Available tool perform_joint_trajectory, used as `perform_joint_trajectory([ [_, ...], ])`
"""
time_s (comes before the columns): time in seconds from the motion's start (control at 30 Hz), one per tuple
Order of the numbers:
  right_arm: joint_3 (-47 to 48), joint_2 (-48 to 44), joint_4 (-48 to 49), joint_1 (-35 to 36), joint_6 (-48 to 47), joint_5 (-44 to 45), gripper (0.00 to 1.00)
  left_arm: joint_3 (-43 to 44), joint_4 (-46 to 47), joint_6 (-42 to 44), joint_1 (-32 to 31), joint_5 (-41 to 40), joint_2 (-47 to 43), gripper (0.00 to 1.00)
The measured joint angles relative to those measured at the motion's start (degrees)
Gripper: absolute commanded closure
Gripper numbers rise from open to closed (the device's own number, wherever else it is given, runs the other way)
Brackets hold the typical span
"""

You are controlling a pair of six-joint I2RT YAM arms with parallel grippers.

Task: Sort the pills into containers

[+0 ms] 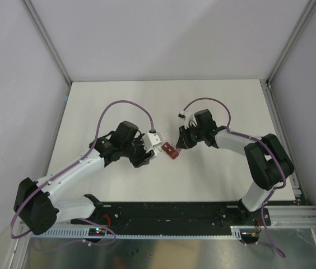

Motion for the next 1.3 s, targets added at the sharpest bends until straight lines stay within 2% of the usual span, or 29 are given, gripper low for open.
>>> perform_joint_trajectory([
  [0.3,0.0,0.0,-0.15,-0.35,-0.04,0.17,0.67,0.0,0.0,0.0,-0.61,-0.37,0.02,1.0],
  [0.6,0.0,0.0,-0.31,-0.35,-0.02,0.15,0.62,-0.04,0.02,0.0,-0.76,-0.44,0.0,1.0],
  [1.0,0.0,-0.52,-1.7,-0.33,-0.07,0.13,0.51,-0.66,0.44,-0.02,-1.07,-1.46,0.02,1.0],
  [1.3,0.0,-2.47,-2.43,-0.33,-0.24,0.15,0.38,-0.63,0.92,-0.04,-1.97,-2.03,1.68,1.0],
])
